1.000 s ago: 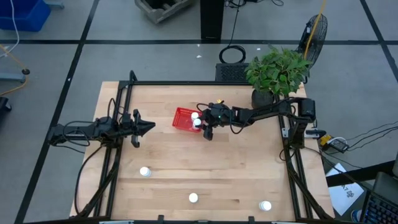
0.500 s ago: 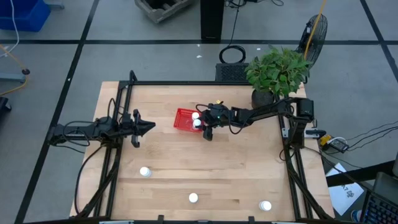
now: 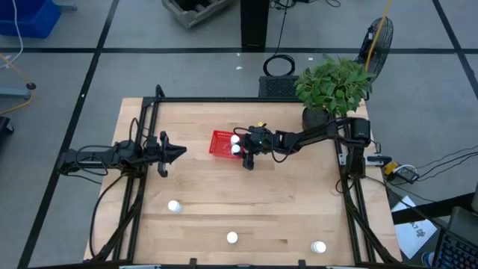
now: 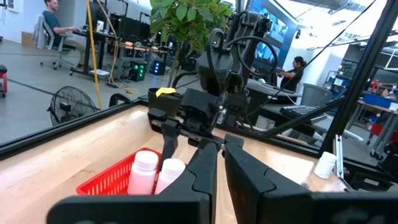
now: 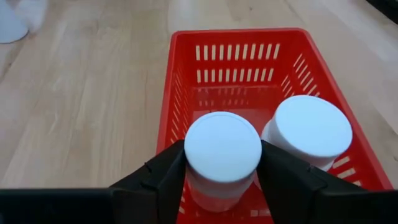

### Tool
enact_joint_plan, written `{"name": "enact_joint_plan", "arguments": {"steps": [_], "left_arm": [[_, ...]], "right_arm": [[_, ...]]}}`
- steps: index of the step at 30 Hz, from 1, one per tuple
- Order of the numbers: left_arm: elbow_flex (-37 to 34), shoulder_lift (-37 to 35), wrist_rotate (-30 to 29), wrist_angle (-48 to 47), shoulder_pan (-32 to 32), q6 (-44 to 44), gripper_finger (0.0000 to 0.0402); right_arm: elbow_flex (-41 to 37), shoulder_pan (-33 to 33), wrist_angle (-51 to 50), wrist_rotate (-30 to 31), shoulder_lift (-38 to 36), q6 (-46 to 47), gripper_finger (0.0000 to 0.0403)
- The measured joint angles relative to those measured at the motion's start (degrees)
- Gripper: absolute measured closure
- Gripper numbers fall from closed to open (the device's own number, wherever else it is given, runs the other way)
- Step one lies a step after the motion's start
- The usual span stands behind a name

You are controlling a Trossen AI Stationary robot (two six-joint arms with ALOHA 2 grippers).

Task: Pick and place pill bottles into a basket
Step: Put the white pill bottle into the red basket

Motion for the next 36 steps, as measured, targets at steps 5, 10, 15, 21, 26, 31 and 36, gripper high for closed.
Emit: {"name": "enact_joint_plan", "arguments": {"steps": [5,10,15,21,26,31,36], "left_arm": [[0.0,0.0,0.0,0.01,-0.01,0.01,0.0364],[0.0,0.0,0.0,0.0,-0.01,0.0,0.0364],[0.0,0.0,0.01,0.01,0.0,0.01,0.0364],[0.0,0.0,0.0,0.0,-0.01,0.01,0.0364],[0.0,0.0,0.0,-0.01,-0.01,0.01,0.0364],[0.0,0.01,0.0,0.02,-0.01,0.01,0.0364],[0.0,0.0,0.0,-0.01,-0.01,0.0,0.0364]], "right_arm": [[-0.05,0.0,0.22,0.13,0.02,-1.34,0.0193],[-0.05,0.09,1.52,0.11,0.0,-2.03,0.0161],[-0.08,1.34,0.45,0.36,-1.49,-3.72,0.014],[-0.08,3.29,-4.01,0.38,-7.72,-4.61,0.0137],[-0.08,5.95,-17.73,0.12,-15.64,-3.36,0.0139],[-3.73,12.19,-26.3,-3.36,-24.5,-1.53,0.014],[-9.0,20.79,-30.09,-4.08,-34.21,6.24,0.0141]]}}
